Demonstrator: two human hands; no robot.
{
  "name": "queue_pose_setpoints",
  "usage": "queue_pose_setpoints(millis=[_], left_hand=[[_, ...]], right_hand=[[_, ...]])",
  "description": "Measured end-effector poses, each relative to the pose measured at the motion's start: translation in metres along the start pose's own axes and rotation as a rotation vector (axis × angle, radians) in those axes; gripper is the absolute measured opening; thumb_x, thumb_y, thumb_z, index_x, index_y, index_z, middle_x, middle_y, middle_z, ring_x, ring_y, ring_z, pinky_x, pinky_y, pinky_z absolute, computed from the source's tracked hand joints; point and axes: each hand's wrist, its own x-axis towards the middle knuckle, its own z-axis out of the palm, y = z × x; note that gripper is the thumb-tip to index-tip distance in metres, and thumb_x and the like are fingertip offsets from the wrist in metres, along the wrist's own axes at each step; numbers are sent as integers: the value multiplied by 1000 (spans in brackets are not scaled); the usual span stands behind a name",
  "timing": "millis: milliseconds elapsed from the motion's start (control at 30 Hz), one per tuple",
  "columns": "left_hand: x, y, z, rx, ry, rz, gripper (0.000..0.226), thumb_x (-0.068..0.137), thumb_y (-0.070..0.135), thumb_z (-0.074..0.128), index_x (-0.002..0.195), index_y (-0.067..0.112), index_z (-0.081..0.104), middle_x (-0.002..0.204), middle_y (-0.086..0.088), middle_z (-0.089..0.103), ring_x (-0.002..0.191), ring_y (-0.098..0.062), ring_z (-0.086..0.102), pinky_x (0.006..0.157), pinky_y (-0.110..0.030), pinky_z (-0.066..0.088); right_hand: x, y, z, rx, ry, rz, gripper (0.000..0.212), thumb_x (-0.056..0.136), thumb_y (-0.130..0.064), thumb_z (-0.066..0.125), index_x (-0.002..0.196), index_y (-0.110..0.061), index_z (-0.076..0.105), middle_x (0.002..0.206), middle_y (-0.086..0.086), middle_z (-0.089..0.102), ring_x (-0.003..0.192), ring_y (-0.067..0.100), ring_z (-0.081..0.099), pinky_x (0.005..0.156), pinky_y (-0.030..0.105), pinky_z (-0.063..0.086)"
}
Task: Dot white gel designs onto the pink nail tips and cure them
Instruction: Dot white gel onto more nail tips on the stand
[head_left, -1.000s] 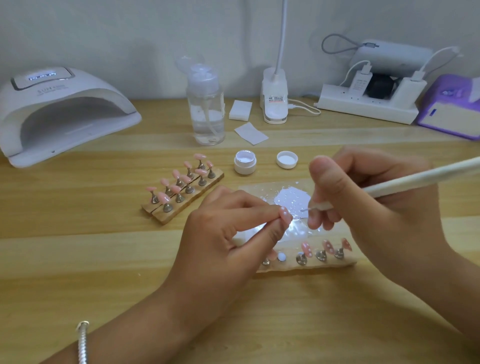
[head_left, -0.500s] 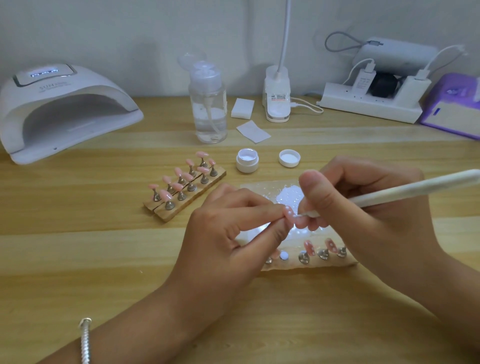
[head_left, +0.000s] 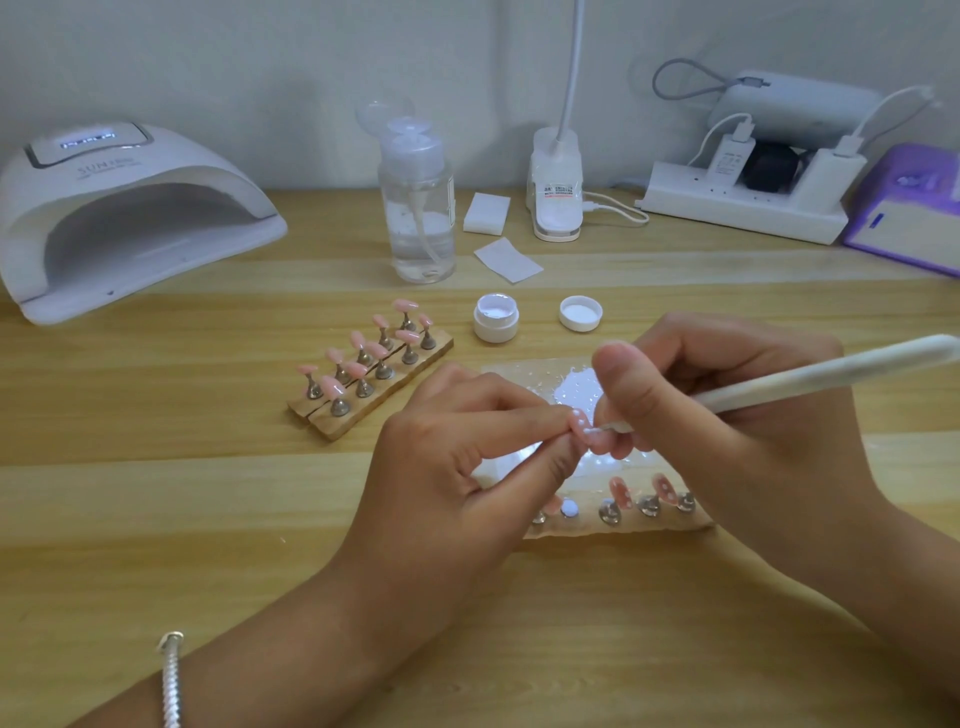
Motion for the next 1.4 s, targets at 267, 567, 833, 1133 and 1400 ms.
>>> queue_pose_setpoints(millis=[267, 567, 833, 1133, 1400], left_hand=[[0, 0, 0, 6, -4, 1, 13, 88, 27, 69, 92, 36, 77, 83, 16, 71, 89, -14, 59, 80, -23, 42], [0, 0, 0, 3, 1, -11, 13, 87, 28, 68, 92, 33, 79, 83, 16, 71, 88, -15, 59, 79, -25, 43], [0, 1, 0, -2, -2, -9, 13, 87, 26, 69, 91, 34, 78, 83, 17, 71, 88, -15, 59, 79, -24, 43], [0, -2, 1, -26, 12, -39, 13, 88, 30, 69, 92, 28, 80, 84, 17, 71, 92, -15, 60, 77, -16, 43], [0, 0, 2, -76, 53, -41, 10, 88, 25, 70, 91, 27, 79, 85, 18, 73, 92, -14, 61, 69, -4, 44]], right_hand=[[0, 2, 1, -5, -1, -11, 29, 91, -27, 64, 64, -15, 66, 57, -1, 66, 50, 20, 61, 47, 33, 46], [-1, 4, 1, 23, -3, -15, 35, 96, -22, 62, 64, -7, 63, 56, -2, 65, 49, 11, 61, 50, 16, 45], [-1, 3, 0, -2, 1, -25, 31, 93, -26, 65, 64, -13, 66, 58, -2, 66, 50, 19, 60, 47, 29, 46], [4, 2, -3, 156, 39, -23, 36, 95, -22, 64, 61, -11, 59, 54, 0, 63, 48, 11, 61, 50, 14, 45], [34, 0, -35, 127, 191, 6, 25, 89, -34, 70, 68, -21, 63, 56, -7, 63, 57, 16, 68, 54, 22, 52]])
